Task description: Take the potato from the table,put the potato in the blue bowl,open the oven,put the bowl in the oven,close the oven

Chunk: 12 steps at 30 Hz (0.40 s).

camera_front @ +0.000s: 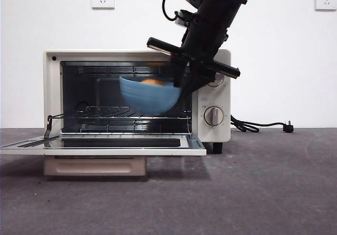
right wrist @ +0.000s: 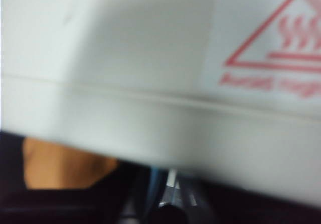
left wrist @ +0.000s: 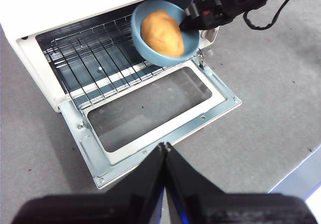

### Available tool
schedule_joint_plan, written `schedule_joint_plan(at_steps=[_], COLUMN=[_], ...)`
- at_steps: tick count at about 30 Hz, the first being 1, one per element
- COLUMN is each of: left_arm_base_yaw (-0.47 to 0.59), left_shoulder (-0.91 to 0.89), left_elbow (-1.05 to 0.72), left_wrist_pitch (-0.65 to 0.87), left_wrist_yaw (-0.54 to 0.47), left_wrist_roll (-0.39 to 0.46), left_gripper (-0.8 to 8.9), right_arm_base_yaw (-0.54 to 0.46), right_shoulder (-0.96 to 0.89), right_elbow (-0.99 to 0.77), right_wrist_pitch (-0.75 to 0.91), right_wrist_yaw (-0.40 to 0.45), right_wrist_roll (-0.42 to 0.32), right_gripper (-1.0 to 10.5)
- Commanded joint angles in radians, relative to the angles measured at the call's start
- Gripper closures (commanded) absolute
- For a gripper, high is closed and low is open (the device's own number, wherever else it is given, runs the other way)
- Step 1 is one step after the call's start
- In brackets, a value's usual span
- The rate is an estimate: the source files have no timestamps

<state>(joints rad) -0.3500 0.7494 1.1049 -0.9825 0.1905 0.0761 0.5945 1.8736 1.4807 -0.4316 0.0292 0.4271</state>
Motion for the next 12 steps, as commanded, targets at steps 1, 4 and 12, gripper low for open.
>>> schedule_joint_plan(at_steps=[1, 4, 12], left_arm_base_yaw=[-0.002, -0.002, -0.002], left_shoulder=[-0.002, -0.002, -0.002], left_elbow=[-0.004, -0.004, -0.004], left_wrist_pitch=[0.001, 0.001, 0.001], left_wrist_yaw=[0.0, 0.0, -0.001], left_wrist_roll=[0.021, 0.025, 0.025], left_gripper=[8.21, 8.21, 8.21], right_arm_base_yaw=[0.002, 0.002, 0.003], right_shoulder=[0.019, 0.017, -0.038], right_elbow=[0.0, 0.0, 0.0], right_wrist_pitch=[0.009, 0.008, -0.013], right_wrist_yaw=[0.004, 0.003, 0.003], right_wrist_roll=[0.012, 0.013, 0.009], right_gripper=[7.5, 7.5, 7.5])
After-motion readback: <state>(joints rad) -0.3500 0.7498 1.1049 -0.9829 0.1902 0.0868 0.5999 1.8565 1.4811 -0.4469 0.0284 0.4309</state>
